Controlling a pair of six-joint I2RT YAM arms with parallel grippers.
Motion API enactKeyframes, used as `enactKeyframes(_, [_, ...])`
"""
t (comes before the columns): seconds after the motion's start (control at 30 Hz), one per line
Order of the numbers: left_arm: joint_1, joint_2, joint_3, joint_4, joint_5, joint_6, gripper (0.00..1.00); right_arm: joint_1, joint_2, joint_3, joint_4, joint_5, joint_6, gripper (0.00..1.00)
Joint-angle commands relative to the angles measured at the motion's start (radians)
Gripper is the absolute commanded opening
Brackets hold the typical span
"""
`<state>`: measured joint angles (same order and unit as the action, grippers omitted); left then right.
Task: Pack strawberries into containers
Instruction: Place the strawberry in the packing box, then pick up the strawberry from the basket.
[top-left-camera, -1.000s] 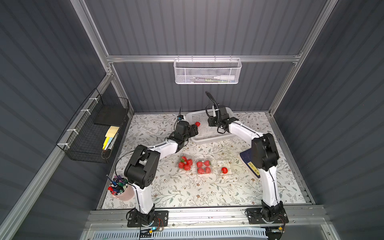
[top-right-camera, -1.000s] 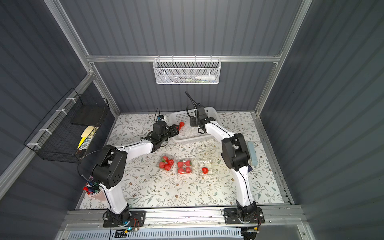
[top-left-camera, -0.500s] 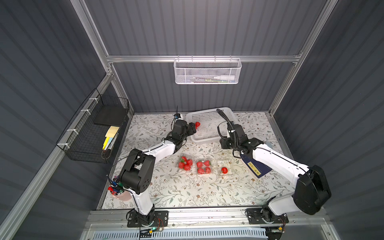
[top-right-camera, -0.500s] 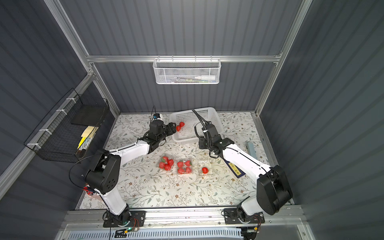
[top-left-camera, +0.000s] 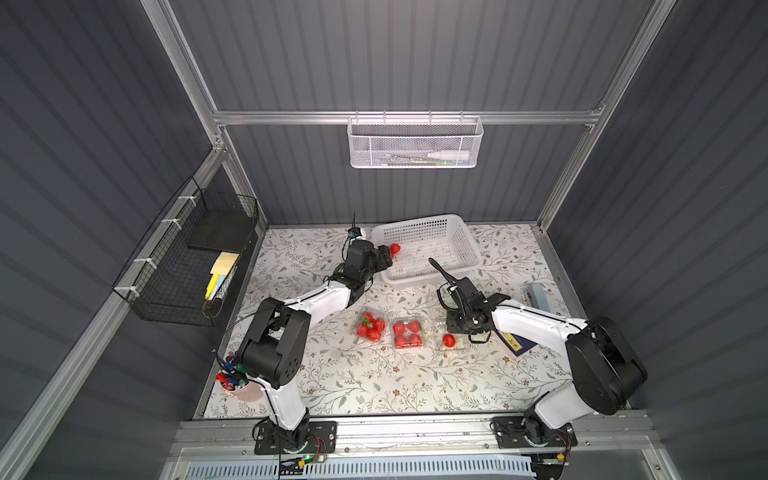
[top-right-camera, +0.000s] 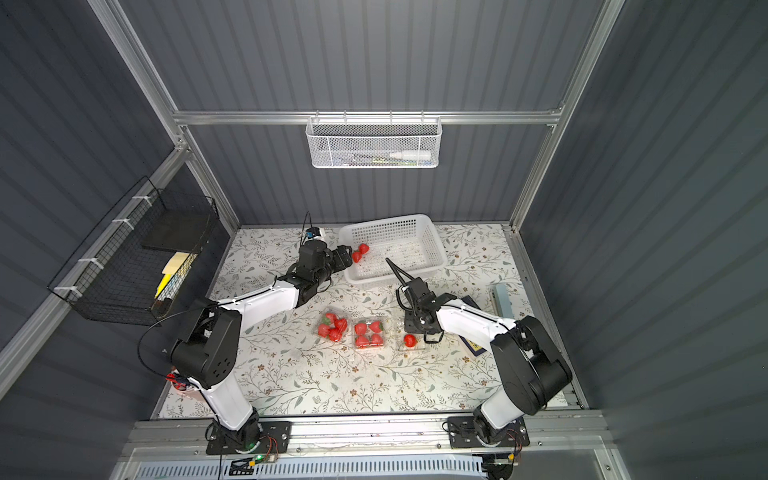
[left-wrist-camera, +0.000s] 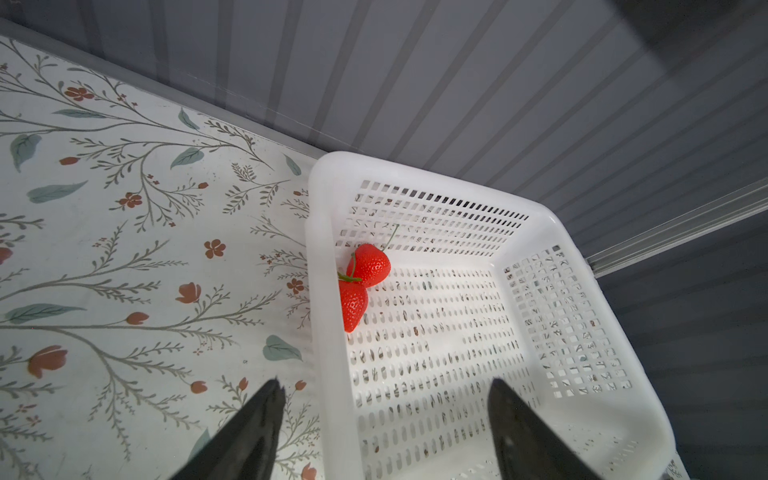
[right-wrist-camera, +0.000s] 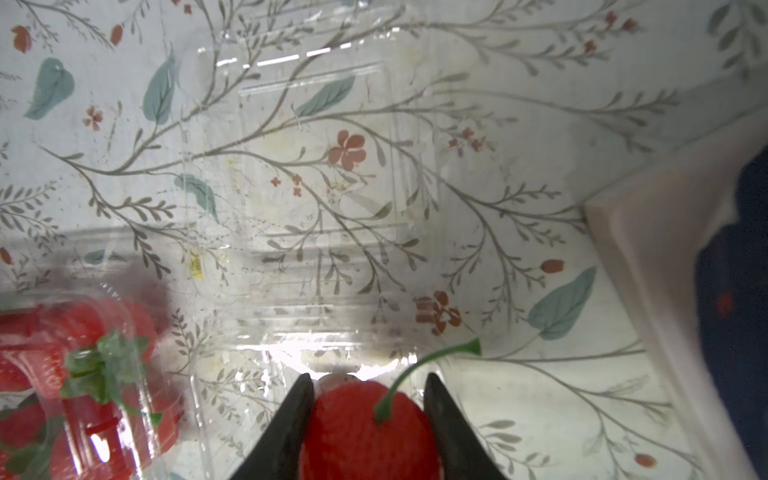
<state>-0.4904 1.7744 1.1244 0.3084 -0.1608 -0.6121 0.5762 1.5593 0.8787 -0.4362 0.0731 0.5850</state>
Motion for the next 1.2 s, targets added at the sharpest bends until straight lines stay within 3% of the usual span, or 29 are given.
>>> enactKeyframes(0.0, [-0.004, -0.023, -0.007, -0.015, -0.015, 0.009, 0.8, 0.008, 0.002, -0.002, -0.012, -0.009, 0.018, 0.5])
enactKeyframes(0.13, [-0.002, -0.016, -0.001, -0.018, -0.02, 0.012, 0.82, 0.008, -0.032, 0.02, -0.068, 0.011, 0.006, 0.57])
enactKeyframes(0.43, [0.004, -0.005, 0.006, -0.021, -0.028, 0.018, 0.83, 0.007, -0.076, 0.163, -0.156, 0.03, -0.027, 0.58])
enactKeyframes(0.6, [0.006, 0.0, -0.001, -0.013, -0.031, 0.016, 0.83, 0.005, -0.047, 0.267, -0.044, 0.074, -0.107, 0.59])
enactKeyframes(0.73, [0.006, 0.016, 0.008, -0.02, -0.017, 0.014, 0.83, 0.001, 0.099, 0.486, 0.086, 0.062, -0.203, 0.6])
enactKeyframes(0.97, [0.007, 0.023, 0.001, -0.025, -0.053, 0.012, 0.83, -0.044, 0.498, 0.942, 0.065, -0.001, -0.306, 0.61])
enactKeyframes(1.17, [0.007, 0.072, 0.015, -0.013, -0.048, 0.009, 0.82, -0.086, 0.798, 1.253, 0.047, -0.075, -0.305, 0.61])
